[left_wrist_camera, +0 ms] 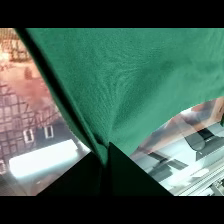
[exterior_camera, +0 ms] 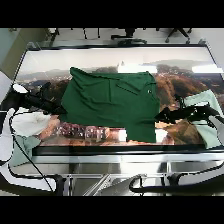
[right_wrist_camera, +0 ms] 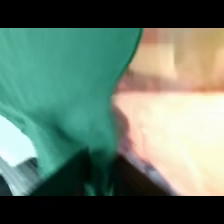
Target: Fold the shirts.
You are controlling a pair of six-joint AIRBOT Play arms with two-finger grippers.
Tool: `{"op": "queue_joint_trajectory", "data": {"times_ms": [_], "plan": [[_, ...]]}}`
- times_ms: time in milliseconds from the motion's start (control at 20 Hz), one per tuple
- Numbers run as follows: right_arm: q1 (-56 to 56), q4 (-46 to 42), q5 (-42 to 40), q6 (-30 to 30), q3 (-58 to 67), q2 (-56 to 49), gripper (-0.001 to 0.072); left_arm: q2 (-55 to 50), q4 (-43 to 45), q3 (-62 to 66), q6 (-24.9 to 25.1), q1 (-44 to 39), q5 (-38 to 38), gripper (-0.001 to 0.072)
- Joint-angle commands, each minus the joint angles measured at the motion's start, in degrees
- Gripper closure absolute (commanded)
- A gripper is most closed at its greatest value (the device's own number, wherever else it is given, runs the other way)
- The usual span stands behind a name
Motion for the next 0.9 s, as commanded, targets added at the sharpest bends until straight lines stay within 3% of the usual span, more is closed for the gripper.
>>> {"op": "queue_joint_trajectory", "data": {"times_ms": [0, 150, 350, 550, 700, 850], "plan": [[0.57, 14.12, 2.36, -6.88, 0.15, -0.31, 0.0688, 0.11, -0.42, 0.07, 0.13, 0.07, -0.24, 0.0693], [0.13, 21.31, 7.96, -9.03, 2.03, 5.16, 0.0689, 4.02, -1.95, 0.07, 1.99, 0.07, -2.58, 0.0695], [-3.15, 28.65, 9.9, -9.4, 10.97, 23.21, 0.0689, 17.55, -13.25, 6.25, 4.0, 2.12, -5.18, 0.0695], [-10.36, 25.29, -2.56, -10.23, 26.1, 41.86, 0.0689, 31.93, -26.32, 19.78, 3.87, 9.38, -2.01, 0.0694], [-14.95, 18.29, -10.86, -11.02, 35.19, 48.85, 0.0689, 41.53, -27.36, 27.02, 2.51, 16.61, 5.33, 0.0695], [-17.05, 16.33, -12.04, -8.92, 41.53, 49.07, 0.0689, 46.05, -25.31, 33.22, 1.64, 24.83, 4.9, 0.0695]]}}
